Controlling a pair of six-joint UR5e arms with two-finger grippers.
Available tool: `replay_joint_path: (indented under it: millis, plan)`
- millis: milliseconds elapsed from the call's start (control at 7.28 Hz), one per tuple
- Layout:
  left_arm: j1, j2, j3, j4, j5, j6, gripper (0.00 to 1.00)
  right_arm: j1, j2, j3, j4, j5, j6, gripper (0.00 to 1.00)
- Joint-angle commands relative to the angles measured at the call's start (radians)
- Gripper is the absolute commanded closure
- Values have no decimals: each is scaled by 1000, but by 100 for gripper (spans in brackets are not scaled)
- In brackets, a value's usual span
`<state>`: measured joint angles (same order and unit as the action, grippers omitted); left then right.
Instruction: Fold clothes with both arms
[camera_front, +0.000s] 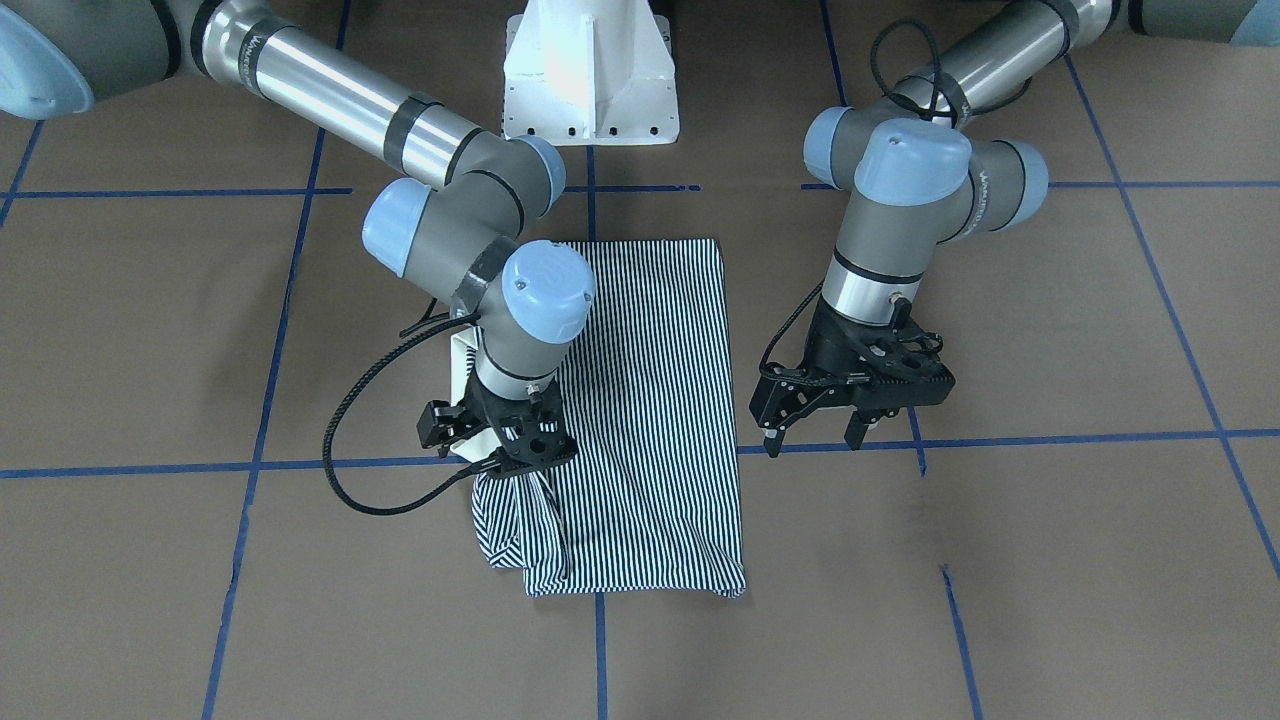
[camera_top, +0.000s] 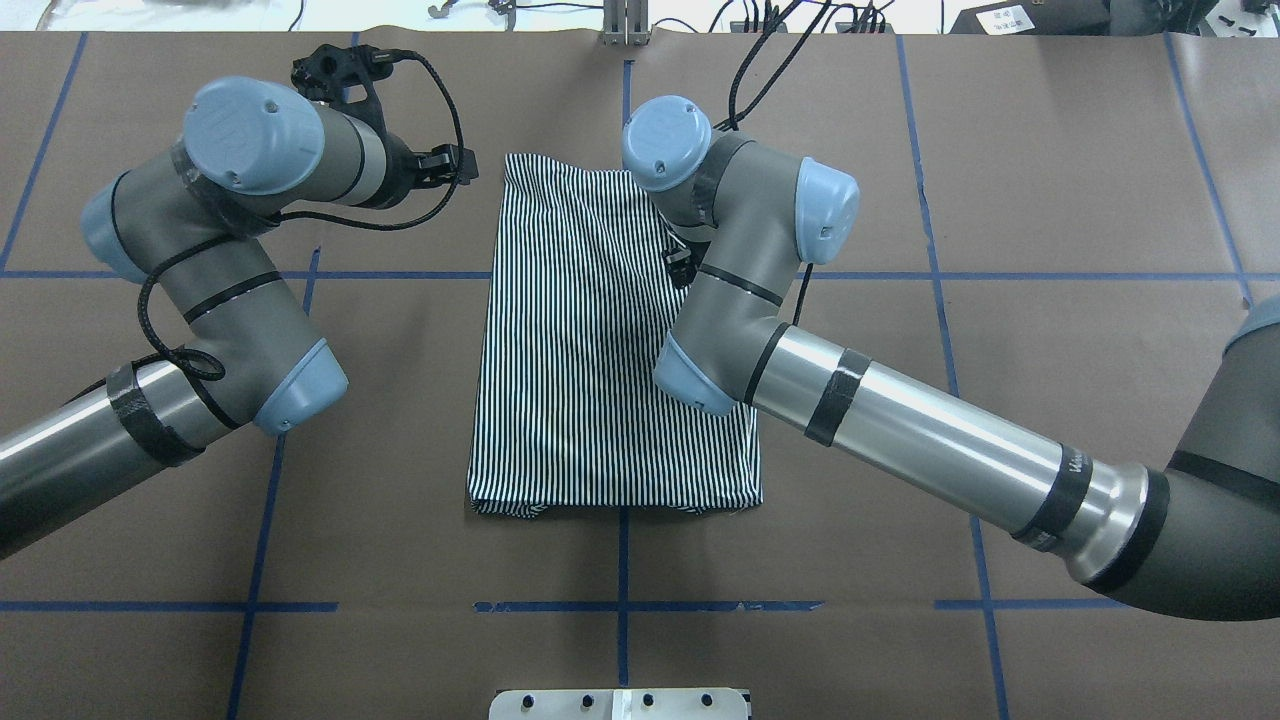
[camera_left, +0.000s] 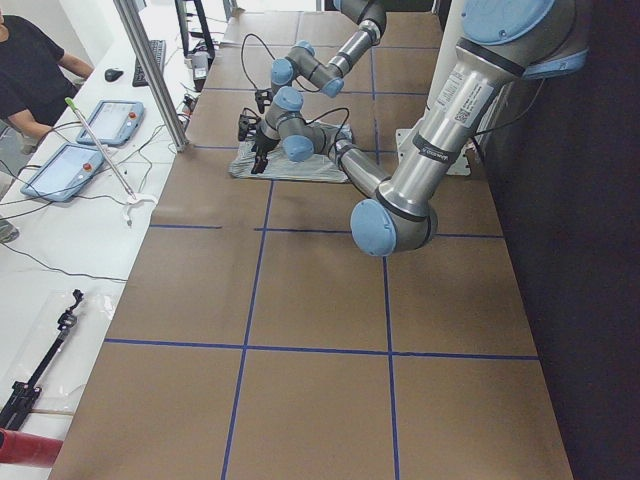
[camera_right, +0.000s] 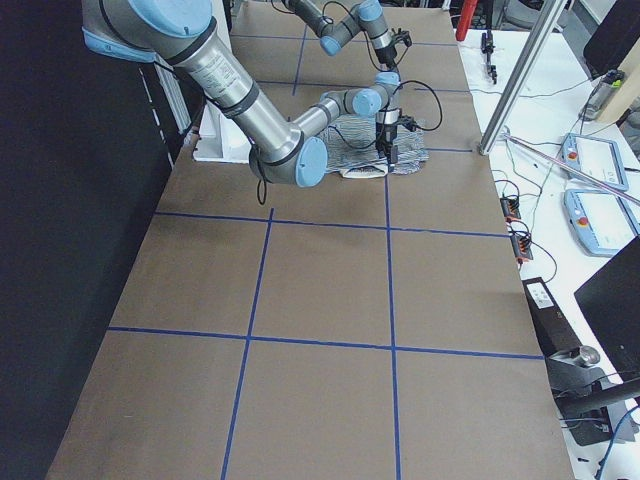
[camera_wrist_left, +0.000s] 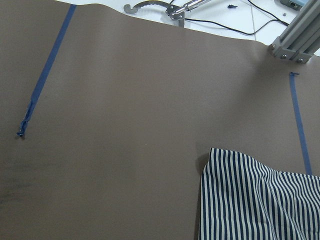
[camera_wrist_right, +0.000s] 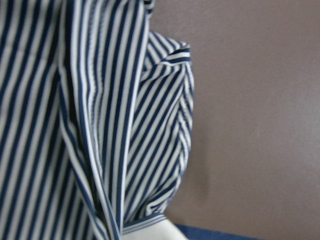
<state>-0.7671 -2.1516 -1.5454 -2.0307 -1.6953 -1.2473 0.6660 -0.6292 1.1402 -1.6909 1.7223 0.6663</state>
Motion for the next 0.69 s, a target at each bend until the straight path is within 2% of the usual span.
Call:
replay_joint_path:
  millis: [0,137,412,549]
  plan:
    - [0,-5,-2,1,-1,-1,0,114,-65,21,-20,3,-146,0]
    - [0,-4,-4,1,-1,0,0,157,-55,24,-21,19,-177,0]
    - [0,-4,-4,4,-3,2,0,164,6,26,-6,56,-157,0]
    - [-1,-2,-4,6,-6,3,0,164,23,26,54,66,-110,0]
